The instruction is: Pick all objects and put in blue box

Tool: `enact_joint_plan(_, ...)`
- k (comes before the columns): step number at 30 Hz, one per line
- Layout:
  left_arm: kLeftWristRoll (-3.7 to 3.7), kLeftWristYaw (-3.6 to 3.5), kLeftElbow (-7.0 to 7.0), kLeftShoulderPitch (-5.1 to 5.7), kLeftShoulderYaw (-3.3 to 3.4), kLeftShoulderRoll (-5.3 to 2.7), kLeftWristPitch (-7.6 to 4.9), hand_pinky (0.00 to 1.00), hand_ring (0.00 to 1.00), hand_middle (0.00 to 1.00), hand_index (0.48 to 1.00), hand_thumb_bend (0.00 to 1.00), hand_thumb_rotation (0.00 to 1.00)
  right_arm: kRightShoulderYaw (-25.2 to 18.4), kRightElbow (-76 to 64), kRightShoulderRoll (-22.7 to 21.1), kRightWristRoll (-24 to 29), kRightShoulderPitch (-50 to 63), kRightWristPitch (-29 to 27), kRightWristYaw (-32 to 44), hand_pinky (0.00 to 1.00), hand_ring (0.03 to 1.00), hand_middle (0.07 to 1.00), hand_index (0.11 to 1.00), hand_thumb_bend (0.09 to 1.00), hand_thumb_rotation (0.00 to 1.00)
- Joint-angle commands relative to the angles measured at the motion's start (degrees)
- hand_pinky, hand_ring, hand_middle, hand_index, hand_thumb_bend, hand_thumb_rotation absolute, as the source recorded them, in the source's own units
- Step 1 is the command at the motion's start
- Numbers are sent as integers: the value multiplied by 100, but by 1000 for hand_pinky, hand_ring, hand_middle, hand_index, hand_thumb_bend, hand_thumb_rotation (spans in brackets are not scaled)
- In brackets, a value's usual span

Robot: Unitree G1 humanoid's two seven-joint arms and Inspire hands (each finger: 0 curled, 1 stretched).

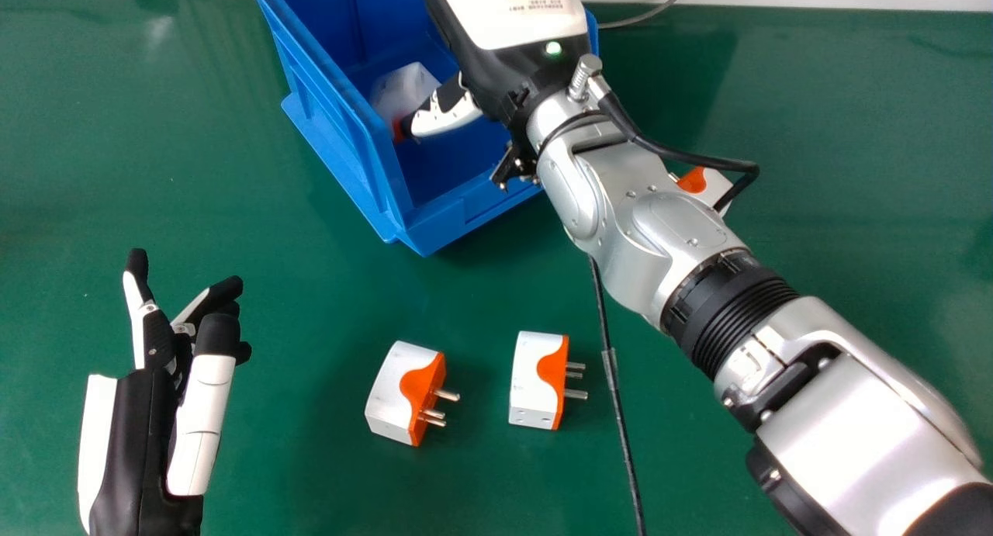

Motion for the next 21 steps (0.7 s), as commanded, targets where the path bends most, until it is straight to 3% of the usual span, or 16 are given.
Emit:
enact_joint_plan(1,-33,-5,-137,63,43,43,-42,758,854,859,899,856,1000,-39,-357,-68,37,1,16,-59,929,955,970,914,515,267)
enact_joint_plan(5,-6,2,-156,75,39,38,-38,760,854,858,899,856,1000,-139,-1230,-296,78,507,52,24,934,956,974,919,475,241)
enact_joint_plan(10,-20,-16,-148,89,51,48,-49,761,855,858,898,852,1000,-358,-3619,-750,21,2004,308,407,930,944,967,923,390,179)
enact_joint_plan(21,-79,-61,-178,113,76,39,-42,764,855,858,901,893,1000,-574,-7029,-1438,-238,5074,503,990,871,918,946,906,401,223)
